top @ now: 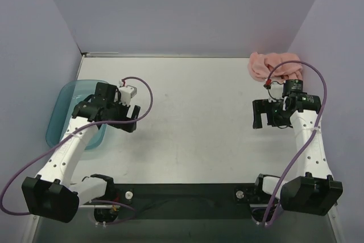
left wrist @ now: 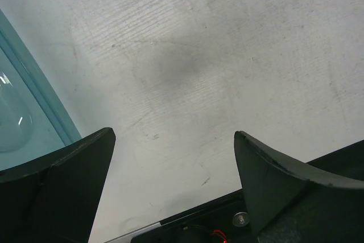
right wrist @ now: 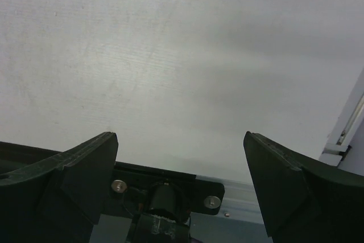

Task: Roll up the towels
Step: Grab a towel with the right arm

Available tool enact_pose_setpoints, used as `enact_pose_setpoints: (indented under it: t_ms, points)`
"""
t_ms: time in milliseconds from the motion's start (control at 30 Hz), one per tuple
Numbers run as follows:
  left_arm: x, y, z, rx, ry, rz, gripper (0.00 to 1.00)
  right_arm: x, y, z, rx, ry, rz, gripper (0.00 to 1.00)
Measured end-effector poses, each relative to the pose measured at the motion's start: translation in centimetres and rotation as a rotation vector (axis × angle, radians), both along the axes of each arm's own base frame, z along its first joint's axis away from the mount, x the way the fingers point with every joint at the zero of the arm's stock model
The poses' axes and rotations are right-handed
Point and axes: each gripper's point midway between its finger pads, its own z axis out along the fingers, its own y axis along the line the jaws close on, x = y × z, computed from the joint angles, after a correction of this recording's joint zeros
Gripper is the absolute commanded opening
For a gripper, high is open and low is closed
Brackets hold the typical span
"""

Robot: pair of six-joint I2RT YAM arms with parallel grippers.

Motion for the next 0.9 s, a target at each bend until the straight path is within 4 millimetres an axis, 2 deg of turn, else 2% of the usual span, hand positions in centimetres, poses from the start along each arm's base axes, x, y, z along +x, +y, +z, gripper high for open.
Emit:
enact_pose_setpoints:
  t_ms: [100,167,267,367,467,533,667,700,800,900]
  points:
    - [0.3,-0.2,1.1,-0.015,-0.034,-0.002,0.97,1.8,-1.3,1.0,-0.056,-0.008,-0.019,1.0]
    - [1.3,-0.4,2.7,-0.027,-0.081,-0.003,0.97,4.2,-2.4,2.1,-0.095,-0.031,-0.031,1.0]
    - [3.0,-0.8,5.5,-0.041,-0.177,-0.016,0.97,8.7,-4.1,3.8,-0.151,-0.082,-0.046,1.0]
    - [3.8,-0.9,6.8,-0.032,-0.229,-0.044,0.97,13.0,-5.3,4.4,-0.183,-0.099,-0.05,1.0]
    - [4.5,-0.9,7.2,-0.014,-0.25,-0.073,0.97,18.0,-6.5,4.2,-0.205,-0.124,-0.056,1.0]
    - [4.7,-0.9,7.0,-0.004,-0.248,-0.083,0.97,20.7,-7.1,3.7,-0.216,-0.131,-0.056,1.0]
    - [5.1,-0.8,6.5,0.013,-0.236,-0.091,0.97,25.6,-8.1,1.4,-0.231,-0.128,-0.052,1.0]
    - [5.2,-0.7,6.4,0.017,-0.233,-0.092,0.98,27.1,-8.4,0.4,-0.235,-0.13,-0.053,1.0]
    - [5.5,-0.6,5.9,0.033,-0.222,-0.091,0.97,30.0,-9.1,-2.7,-0.247,-0.115,-0.055,1.0]
    - [5.8,-0.3,5.3,0.053,-0.205,-0.079,0.97,31.7,-9.7,-5.9,-0.257,-0.095,-0.055,1.0]
